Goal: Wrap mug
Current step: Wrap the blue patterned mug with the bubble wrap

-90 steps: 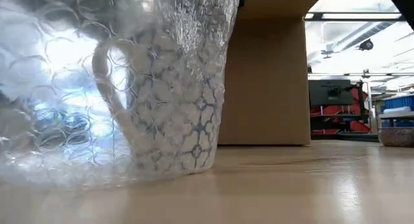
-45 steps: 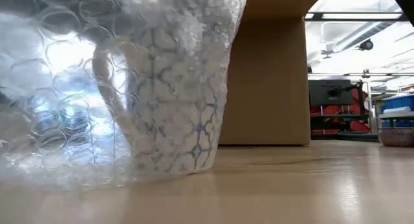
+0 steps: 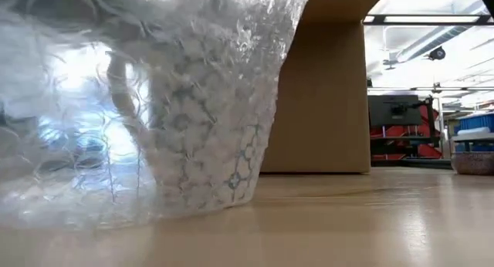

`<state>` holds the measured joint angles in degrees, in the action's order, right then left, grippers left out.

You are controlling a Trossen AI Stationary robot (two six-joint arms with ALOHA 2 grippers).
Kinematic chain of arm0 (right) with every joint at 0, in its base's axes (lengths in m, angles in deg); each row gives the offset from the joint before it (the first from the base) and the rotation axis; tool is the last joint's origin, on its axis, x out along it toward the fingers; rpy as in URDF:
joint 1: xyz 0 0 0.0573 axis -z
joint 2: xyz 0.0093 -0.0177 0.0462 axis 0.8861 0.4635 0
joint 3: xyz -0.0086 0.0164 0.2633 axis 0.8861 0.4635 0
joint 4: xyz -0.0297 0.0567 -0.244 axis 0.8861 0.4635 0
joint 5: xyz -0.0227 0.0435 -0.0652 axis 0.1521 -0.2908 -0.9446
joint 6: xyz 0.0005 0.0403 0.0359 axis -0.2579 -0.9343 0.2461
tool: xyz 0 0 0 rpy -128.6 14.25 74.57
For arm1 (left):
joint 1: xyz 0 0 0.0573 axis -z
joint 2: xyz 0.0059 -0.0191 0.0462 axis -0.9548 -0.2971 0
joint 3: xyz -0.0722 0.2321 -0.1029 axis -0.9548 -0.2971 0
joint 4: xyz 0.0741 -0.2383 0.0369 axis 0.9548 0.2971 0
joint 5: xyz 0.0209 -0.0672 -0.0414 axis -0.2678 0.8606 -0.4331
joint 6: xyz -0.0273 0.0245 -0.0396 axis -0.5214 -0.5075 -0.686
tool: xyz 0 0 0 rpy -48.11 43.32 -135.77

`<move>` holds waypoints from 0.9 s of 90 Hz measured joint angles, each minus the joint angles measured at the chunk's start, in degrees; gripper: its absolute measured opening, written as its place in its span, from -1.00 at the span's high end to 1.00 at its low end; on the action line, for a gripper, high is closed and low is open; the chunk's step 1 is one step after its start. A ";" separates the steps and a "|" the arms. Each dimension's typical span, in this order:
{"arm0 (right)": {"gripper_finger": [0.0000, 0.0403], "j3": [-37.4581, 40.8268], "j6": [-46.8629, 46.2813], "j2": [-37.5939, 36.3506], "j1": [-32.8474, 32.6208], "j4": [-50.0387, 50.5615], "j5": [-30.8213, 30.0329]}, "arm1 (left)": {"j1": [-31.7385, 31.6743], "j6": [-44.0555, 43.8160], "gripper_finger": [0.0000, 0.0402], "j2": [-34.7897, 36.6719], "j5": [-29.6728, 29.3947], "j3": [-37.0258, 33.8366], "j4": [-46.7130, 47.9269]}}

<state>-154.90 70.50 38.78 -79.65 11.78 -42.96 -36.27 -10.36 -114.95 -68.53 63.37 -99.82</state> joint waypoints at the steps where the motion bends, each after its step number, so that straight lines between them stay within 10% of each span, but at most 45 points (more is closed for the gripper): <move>1: 0.09 0.00 -0.03 -0.01 0.00 -0.01 0.01 | -0.06 0.00 1.00 0.00 -0.01 -0.01 0.02; 81: 0.64 0.47 -3.64 3.57 -0.37 3.83 10.02 | 0.23 0.29 1.00 2.95 -0.48 -0.07 0.92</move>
<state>-154.43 66.86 42.34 -80.01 15.61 -32.94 -36.04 -10.07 -111.99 -69.02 63.30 -98.90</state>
